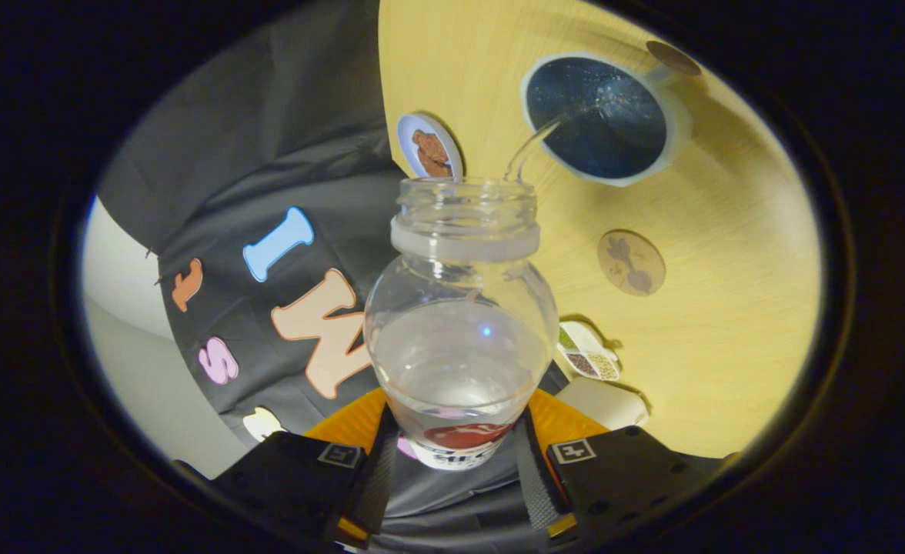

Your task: Take the bottle from table, then pour the juice into the cup, finally place the bottle on the coaster

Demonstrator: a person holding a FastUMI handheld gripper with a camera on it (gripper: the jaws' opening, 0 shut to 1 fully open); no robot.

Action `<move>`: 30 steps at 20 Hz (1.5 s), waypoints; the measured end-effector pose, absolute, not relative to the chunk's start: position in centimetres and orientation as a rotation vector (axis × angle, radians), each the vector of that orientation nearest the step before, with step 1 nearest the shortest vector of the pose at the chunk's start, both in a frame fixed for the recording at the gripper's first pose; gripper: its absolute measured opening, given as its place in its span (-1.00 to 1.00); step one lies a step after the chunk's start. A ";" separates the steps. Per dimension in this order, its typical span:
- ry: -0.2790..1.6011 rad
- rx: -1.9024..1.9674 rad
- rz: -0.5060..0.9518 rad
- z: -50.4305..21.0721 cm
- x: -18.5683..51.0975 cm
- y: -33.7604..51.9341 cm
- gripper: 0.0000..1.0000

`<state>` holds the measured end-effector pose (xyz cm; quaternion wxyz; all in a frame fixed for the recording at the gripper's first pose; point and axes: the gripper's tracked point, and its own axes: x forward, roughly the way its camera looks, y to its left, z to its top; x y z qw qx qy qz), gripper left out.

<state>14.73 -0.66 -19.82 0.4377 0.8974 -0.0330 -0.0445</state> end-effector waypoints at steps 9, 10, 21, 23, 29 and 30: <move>-0.088 2.318 -0.099 -18.6 14.6 -1.4 0.48; -0.086 2.330 -0.097 -18.6 14.6 -1.4 0.48; -0.060 2.442 -0.076 -17.9 14.3 -2.0 0.48; -0.057 2.464 -0.074 -17.7 14.1 -2.2 0.48; -0.053 2.502 -0.066 -17.8 13.8 -2.5 0.48; -0.049 2.504 -0.064 -17.8 13.7 -2.5 0.48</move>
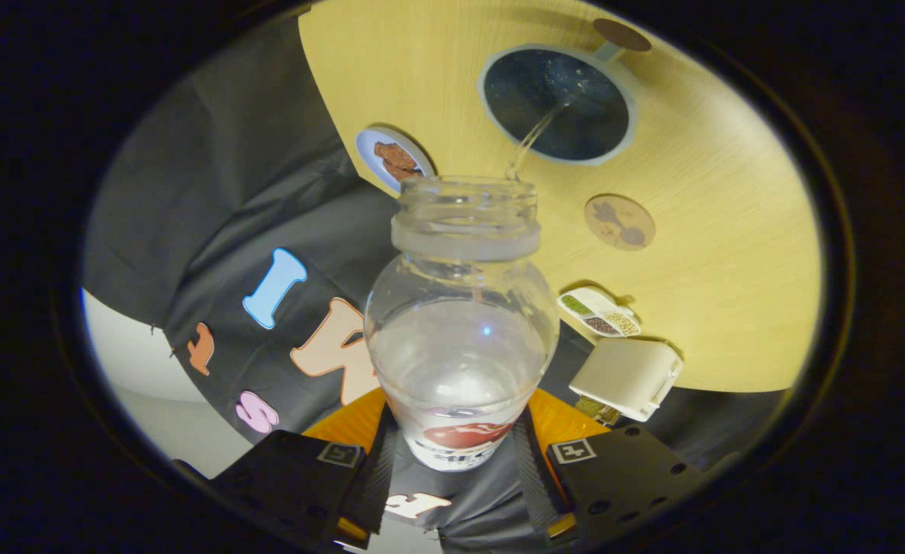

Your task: Take the bottle from table, then pour the juice into the cup, finally place the bottle on the coaster

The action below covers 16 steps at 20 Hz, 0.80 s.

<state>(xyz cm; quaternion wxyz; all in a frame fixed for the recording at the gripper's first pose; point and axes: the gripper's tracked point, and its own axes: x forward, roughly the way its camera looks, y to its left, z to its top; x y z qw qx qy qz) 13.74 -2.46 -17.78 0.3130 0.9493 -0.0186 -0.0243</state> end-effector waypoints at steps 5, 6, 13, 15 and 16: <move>-0.014 2.495 -0.046 -17.5 13.6 -2.1 0.48; -0.010 2.493 -0.043 -17.4 13.9 -1.8 0.48; 0.003 2.470 -0.049 -18.0 13.8 -1.4 0.48; 0.011 2.428 -0.061 -18.3 13.8 -1.1 0.48; 0.013 2.401 -0.072 -18.7 13.8 -0.9 0.48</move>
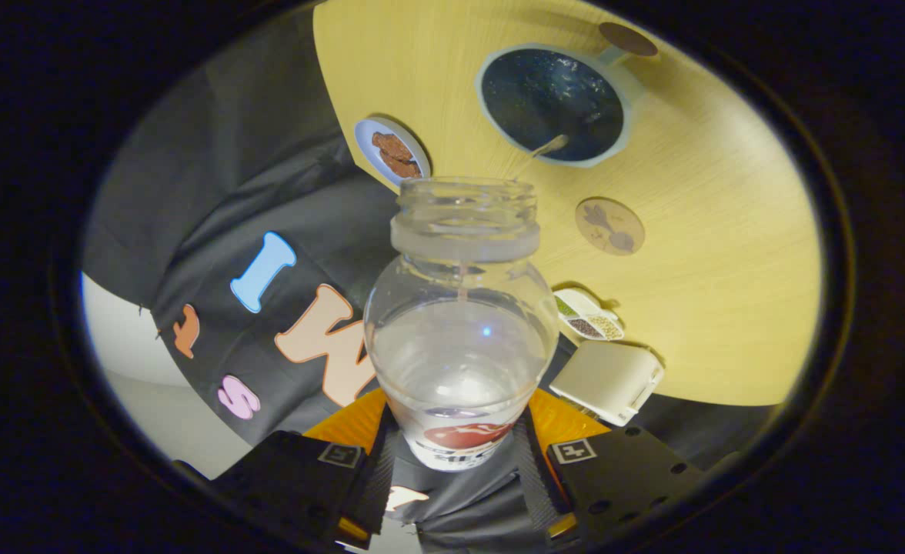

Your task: Take the bottle from table, then pour the juice into the cup, finally place the bottle on the coaster

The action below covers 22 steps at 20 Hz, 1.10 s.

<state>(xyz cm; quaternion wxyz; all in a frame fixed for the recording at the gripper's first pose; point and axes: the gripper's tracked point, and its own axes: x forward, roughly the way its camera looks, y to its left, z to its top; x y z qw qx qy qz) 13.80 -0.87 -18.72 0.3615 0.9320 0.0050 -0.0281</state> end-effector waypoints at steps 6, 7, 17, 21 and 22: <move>0.055 2.064 -0.152 -21.4 14.6 0.8 0.48; 0.071 1.997 -0.163 -21.9 14.7 1.1 0.48; 0.245 1.302 -0.311 -26.5 13.9 4.6 0.48; 0.284 1.003 -0.370 -26.3 13.8 4.7 0.48; 0.283 0.919 -0.383 -26.0 13.9 4.5 0.48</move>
